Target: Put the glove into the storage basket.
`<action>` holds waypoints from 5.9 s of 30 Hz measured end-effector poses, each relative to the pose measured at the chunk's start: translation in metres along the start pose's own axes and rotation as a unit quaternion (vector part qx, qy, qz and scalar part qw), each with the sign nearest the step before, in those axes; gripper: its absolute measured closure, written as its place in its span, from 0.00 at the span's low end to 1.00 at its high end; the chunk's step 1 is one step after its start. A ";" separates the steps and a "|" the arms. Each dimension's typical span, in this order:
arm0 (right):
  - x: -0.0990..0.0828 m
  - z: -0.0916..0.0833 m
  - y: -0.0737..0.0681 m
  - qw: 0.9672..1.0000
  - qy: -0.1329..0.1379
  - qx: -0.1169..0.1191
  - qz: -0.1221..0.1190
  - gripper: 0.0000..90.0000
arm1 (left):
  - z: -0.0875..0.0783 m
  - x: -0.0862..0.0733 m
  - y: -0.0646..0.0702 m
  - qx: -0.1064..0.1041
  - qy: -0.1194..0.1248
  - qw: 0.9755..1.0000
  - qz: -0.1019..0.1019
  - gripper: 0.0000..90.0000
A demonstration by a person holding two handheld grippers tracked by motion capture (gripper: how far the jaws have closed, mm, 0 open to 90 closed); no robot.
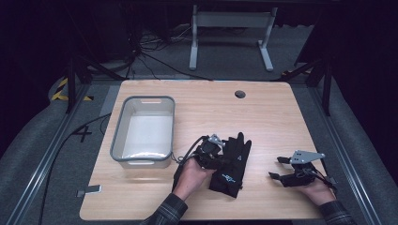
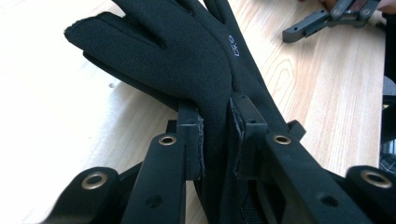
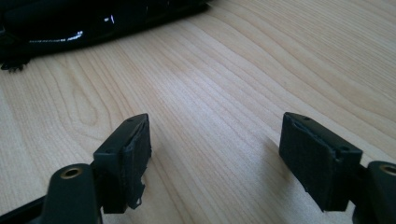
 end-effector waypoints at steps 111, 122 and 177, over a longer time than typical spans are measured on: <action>0.000 0.003 0.005 1.000 -0.012 -0.016 0.017 0.14 | -0.163 -0.083 -0.175 0.134 -0.027 0.980 -0.145 0.83; 0.000 0.003 0.004 1.000 -0.012 -0.016 0.017 0.14 | -0.160 -0.088 -0.177 0.142 -0.036 0.978 -0.148 0.77; -0.001 0.002 0.004 1.000 -0.014 -0.015 0.015 0.12 | -0.095 0.010 -0.054 0.110 0.052 0.992 -0.018 0.17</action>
Point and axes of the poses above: each handheld gripper's, and its own axes: z roughly forward along the jaws, x roughly out of its top, y roughly to its right, the point moved 7 cm from there along z, roughly forward along the jaws, and after that the axes turned 4 degrees about -y, right-handed, at the moved point
